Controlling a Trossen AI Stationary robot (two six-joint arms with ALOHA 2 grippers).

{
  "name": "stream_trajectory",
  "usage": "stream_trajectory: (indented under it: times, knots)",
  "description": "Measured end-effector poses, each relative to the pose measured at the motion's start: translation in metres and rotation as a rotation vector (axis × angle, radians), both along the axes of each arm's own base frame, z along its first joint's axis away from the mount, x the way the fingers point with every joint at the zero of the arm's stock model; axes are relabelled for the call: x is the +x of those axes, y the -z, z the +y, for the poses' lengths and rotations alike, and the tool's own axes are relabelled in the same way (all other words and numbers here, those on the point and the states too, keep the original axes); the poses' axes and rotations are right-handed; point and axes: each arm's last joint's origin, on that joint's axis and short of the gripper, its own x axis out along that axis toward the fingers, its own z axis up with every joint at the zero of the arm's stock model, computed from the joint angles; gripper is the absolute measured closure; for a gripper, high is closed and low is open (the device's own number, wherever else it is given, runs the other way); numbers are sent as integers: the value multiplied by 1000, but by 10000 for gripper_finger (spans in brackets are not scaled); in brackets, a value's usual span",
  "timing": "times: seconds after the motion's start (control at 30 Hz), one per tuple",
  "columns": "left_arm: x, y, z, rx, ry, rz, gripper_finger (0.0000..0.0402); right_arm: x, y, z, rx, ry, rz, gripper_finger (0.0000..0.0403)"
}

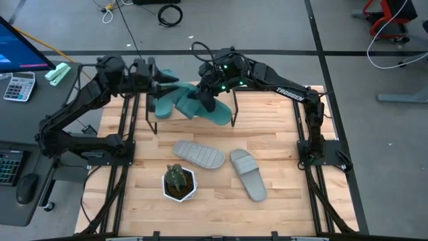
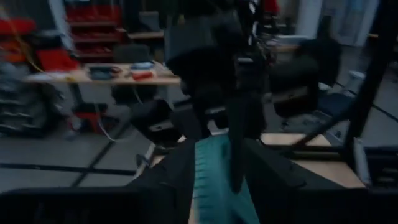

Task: Pick and place slides into the shelf
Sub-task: Put the green slipper on the shelf

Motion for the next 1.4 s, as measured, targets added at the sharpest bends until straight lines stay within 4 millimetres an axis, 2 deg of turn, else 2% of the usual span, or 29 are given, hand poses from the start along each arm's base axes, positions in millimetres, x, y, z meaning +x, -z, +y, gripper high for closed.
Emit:
stream_trajectory:
  times: [0.23,0.47,0.6,0.7,0.9,1.03,1.2,1.4]
  knots:
    - [-16,-12,-6,43,-98,-71,231,-8,-10,-20,-43,154,-51,320]
    - [-23,-14,-10,27,-107,-87,236,-15,-28,-55,75,387,-258,320]
    - [-28,-15,-13,24,-108,-82,245,-20,-23,-77,165,520,-298,320]
    - [-32,-14,-16,20,-111,-71,252,-21,-9,-94,249,578,-308,320]
    - [-46,-17,-24,25,-134,-78,262,-13,39,-119,465,664,-365,320]
    - [-55,-19,-30,25,-146,-91,266,-8,70,-123,611,706,-453,320]
    - [-61,-20,-34,26,-148,-99,267,-7,109,-125,749,834,-474,320]
    - [-61,-19,-33,26,-148,-98,273,-9,130,-125,810,907,-468,320]
